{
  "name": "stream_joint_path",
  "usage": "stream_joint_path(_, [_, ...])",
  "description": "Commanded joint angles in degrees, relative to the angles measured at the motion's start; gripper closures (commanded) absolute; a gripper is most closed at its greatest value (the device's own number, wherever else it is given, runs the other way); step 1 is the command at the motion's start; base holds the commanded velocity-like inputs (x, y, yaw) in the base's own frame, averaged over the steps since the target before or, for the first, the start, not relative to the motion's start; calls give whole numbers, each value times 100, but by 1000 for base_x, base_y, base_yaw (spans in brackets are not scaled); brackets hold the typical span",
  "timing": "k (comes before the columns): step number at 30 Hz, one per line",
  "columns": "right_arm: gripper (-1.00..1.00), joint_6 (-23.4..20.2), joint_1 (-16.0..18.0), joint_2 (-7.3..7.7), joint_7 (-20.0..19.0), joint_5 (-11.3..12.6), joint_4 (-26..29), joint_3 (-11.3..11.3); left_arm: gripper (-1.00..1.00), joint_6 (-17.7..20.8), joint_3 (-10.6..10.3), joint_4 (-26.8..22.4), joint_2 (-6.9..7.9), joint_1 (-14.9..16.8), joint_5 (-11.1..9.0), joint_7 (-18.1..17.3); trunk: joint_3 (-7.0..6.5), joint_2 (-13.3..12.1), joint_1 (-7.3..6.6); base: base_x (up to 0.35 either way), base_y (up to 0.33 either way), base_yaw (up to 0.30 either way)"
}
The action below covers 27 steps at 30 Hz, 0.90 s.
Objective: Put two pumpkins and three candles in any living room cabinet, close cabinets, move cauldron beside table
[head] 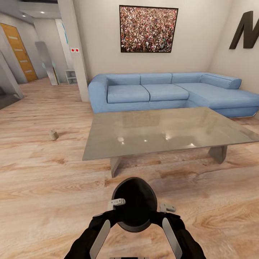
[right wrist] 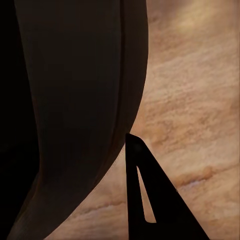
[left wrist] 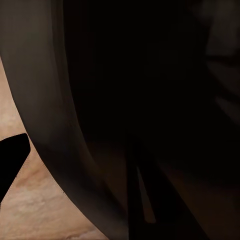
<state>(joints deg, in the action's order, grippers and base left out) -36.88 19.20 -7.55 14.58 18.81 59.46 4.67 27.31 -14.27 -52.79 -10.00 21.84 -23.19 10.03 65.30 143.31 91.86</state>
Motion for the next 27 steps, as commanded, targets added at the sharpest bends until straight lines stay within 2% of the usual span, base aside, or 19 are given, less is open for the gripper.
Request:
stream_joint_path(1, [100, -30, 5, 8, 53, -70, 13, -10, 100, -7, -15, -65, 0, 5, -229, 52, 5, 3, 0, 134, 0, 0])
stream_joint_path(27, [100, -35, 5, 8, 53, -70, 20, -10, 100, -7, -15, -65, 0, 5, -230, 52, 5, 3, 0, 122, 0, 0])
